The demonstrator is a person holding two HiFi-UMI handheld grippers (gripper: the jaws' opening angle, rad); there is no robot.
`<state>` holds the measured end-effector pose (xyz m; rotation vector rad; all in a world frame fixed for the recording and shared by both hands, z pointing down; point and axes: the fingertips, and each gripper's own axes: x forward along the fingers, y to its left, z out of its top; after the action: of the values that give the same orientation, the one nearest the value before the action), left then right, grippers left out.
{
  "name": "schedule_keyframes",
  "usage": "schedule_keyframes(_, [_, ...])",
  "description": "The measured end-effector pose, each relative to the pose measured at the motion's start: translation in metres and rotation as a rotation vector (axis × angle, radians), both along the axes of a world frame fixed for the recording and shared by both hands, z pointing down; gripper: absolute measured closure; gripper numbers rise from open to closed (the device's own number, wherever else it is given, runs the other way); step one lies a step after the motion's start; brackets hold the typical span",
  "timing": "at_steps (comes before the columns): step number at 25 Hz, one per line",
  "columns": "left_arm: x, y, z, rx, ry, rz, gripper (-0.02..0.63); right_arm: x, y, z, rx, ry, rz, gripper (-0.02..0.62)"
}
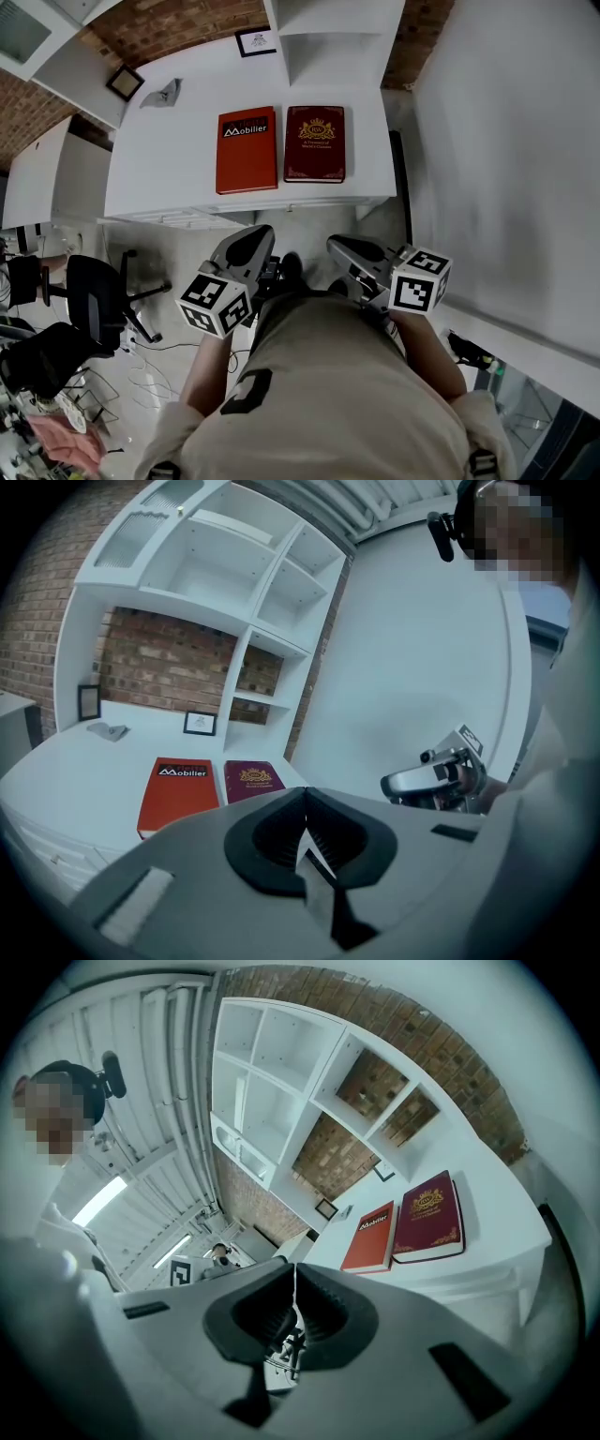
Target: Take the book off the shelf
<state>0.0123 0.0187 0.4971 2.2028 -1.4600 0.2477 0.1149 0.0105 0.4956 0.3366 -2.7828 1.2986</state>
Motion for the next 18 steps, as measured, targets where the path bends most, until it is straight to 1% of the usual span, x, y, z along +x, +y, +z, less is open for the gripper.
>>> schedule_keyframes(3, [0.0, 0.004, 0.001, -0.006, 0.001, -0.022, 0.603, -0.001, 0.001, 0.001, 0.004, 0.007, -0.016, 0.589])
schedule_keyframes(9, [-0.027, 0.018, 0.008, -0.028, -0.001, -0.103, 0.603, -0.025, 0.003, 0.005, -0.003, 0.021, -0.083, 0.591])
schedule_keyframes(15, [-0.075, 0.024, 0.016, -0.04, 0.005, -0.162, 0.601, -0.072, 0.001, 0.008, 0.01, 0.052, -0.164, 0.59])
schedule_keyframes(18, [-0.105, 0.018, 0.016, -0.03, 0.006, -0.188, 0.601, -0.095, -0.006, 0.005, 0.031, 0.077, -0.183, 0.591])
